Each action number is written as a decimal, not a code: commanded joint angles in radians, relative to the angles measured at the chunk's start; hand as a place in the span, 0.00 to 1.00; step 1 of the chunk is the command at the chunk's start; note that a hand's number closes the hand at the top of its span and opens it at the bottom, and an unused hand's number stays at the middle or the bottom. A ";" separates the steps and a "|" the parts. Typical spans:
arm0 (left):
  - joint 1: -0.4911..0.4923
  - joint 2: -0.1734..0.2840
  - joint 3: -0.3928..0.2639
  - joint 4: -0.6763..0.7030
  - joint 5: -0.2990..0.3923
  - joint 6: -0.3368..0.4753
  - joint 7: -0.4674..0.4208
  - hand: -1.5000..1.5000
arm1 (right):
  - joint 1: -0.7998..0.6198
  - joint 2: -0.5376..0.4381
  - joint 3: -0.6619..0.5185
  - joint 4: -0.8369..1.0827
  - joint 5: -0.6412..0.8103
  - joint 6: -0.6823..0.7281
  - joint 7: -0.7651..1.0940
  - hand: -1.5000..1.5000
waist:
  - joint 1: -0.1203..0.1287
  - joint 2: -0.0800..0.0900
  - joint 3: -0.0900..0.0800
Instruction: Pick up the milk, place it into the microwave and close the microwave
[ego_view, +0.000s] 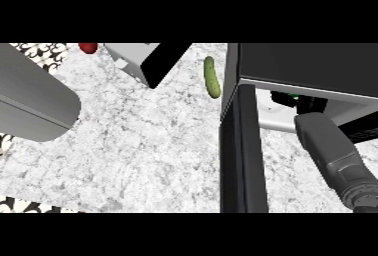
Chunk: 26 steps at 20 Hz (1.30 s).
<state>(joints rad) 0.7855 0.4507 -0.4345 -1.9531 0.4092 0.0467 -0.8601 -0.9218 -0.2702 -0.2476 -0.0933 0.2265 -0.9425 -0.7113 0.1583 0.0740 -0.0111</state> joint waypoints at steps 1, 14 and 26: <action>-0.010 0.014 0.009 -0.003 -0.005 -0.008 0.001 0.00 | 0.040 -0.045 0.053 0.089 0.070 -0.200 0.146 0.00 | 0.013 0.010 0.006; -0.060 -0.013 0.011 0.039 -0.004 0.009 0.028 0.00 | -0.054 0.111 0.156 0.062 0.171 0.085 0.090 0.00 | 0.003 -0.006 0.019; -0.056 0.002 0.033 0.053 -0.007 -0.007 0.001 0.00 | -0.037 0.170 0.047 -0.021 0.058 0.316 -0.028 0.00 | -0.037 -0.022 0.020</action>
<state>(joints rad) 0.7339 0.4426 -0.4240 -1.9121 0.3939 0.0475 -0.8518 -0.9728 -0.1359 -0.1452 -0.0699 0.3450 -0.7184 -0.6829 0.1385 0.0641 0.0070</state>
